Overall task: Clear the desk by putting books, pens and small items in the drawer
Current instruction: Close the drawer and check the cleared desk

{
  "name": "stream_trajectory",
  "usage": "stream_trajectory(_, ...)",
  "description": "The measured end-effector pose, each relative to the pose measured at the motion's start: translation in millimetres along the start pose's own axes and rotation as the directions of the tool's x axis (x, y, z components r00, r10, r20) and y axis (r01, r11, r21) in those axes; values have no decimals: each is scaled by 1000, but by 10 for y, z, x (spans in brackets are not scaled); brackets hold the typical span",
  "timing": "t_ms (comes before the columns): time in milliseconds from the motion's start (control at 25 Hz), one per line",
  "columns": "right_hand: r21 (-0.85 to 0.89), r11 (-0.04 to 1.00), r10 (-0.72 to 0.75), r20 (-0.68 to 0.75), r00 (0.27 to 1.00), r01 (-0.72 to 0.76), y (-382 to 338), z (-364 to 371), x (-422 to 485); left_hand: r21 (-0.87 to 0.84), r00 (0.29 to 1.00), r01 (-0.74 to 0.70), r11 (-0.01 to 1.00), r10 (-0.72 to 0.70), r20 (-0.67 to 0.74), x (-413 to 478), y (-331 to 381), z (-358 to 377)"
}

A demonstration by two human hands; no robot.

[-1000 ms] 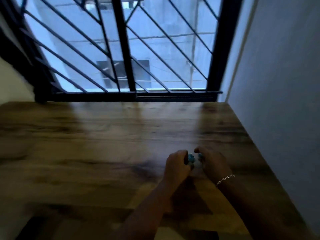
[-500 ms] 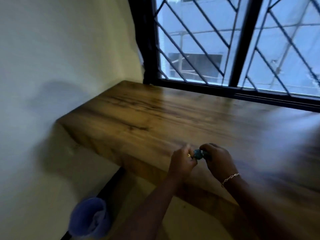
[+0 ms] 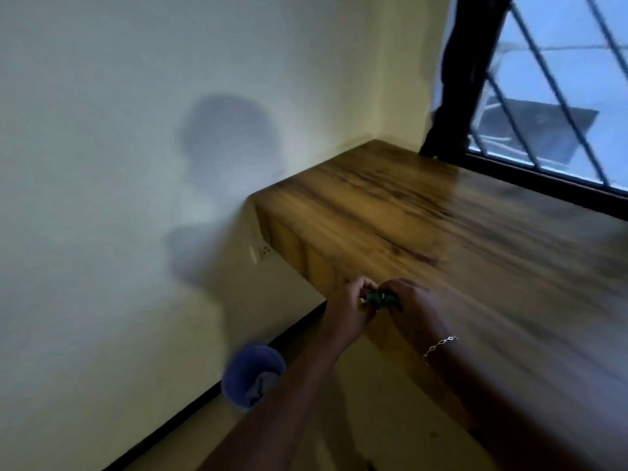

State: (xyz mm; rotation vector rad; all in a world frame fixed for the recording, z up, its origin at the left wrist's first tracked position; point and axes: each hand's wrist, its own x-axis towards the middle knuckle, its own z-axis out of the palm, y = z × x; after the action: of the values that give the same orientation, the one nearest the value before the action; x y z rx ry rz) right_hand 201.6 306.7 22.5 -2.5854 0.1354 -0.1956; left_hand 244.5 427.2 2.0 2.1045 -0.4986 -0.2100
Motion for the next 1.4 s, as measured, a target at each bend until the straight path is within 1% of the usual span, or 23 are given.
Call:
stream_trajectory(40, 5, 999, -40, 23, 999, 40, -79, 118, 134, 8, 999, 37, 999, -37, -14, 46, -121, -144)
stream_trajectory(120, -15, 996, -82, 89, 993, 84, -268, 349, 388, 76, 995, 99, 992, -97, -23, 162, -389, -446)
stream_trajectory(240, 40, 982, -191, 207, 960, 187, -523, 749, 750, 170, 974, 226, 959, -227, -15, 293, -884, -874)
stream_trajectory(400, 137, 974, -221, 366, 904, 182, -753, 1247, 1130, 311, 906, 412, 857, -421, -39, 289, -1510, -1231)
stream_trajectory(520, 172, 979, -178, 474, 862, 107, -867, 1601, 1397, 369, 860, 492, 789, -506, -65, 330, -1896, -1377)
stream_trajectory(640, 200, 980, -99, 499, 861, -4, -925, 1904, 1607, 397, 843, 516, 759, -532, -77, 432, -2205, -1444)
stream_trajectory(720, 194, 980, -55, 517, 854, -54, -939, 2065, 1730, 415, 840, 517, 749, -536, -80, 504, -2386, -1479)
stream_trajectory(840, 214, 955, 57, 550, 833, -206, -985, 2300, 1914, 477, 853, 472, 741, -521, -33, 634, -2659, -1584)
stream_trajectory(920, 220, 930, 111, 596, 795, -295, -1074, 2445, 2056, 511, 851, 458, 728, -525, -14, 733, -2795, -1657)
stream_trajectory(960, 208, 922, 126, 636, 762, -326, -1130, 2496, 2114, 516, 845, 459, 723, -535, -2, 774, -2838, -1680)
stream_trajectory(1040, 170, 914, 154, 693, 704, -368, -1241, 2560, 2206, 501, 828, 474, 724, -560, 27, 841, -2919, -1710)
stream_trajectory(1120, 157, 887, 202, 714, 670, -435, -1287, 2635, 2278, 467, 806, 505, 726, -590, 45, 908, -3029, -1752)
stream_trajectory(1160, 169, 878, 207, 710, 673, -448, -1272, 2686, 2300, 455, 793, 522, 722, -607, 53, 935, -3089, -1780)
stream_trajectory(1200, 166, 869, 217, 718, 661, -466, -1267, 2708, 2320, 451, 779, 534, 715, -623, 66, 952, -3139, -1812)
stream_trajectory(1280, 185, 852, 233, 703, 672, -489, -1250, 2735, 2338, 452, 756, 546, 705, -648, 97, 973, -3222, -1870)
stream_trajectory(1400, 233, 827, 254, 658, 709, -512, -1204, 2765, 2347, 417, 739, 569, 709, -663, 120, 1009, -3319, -1905)
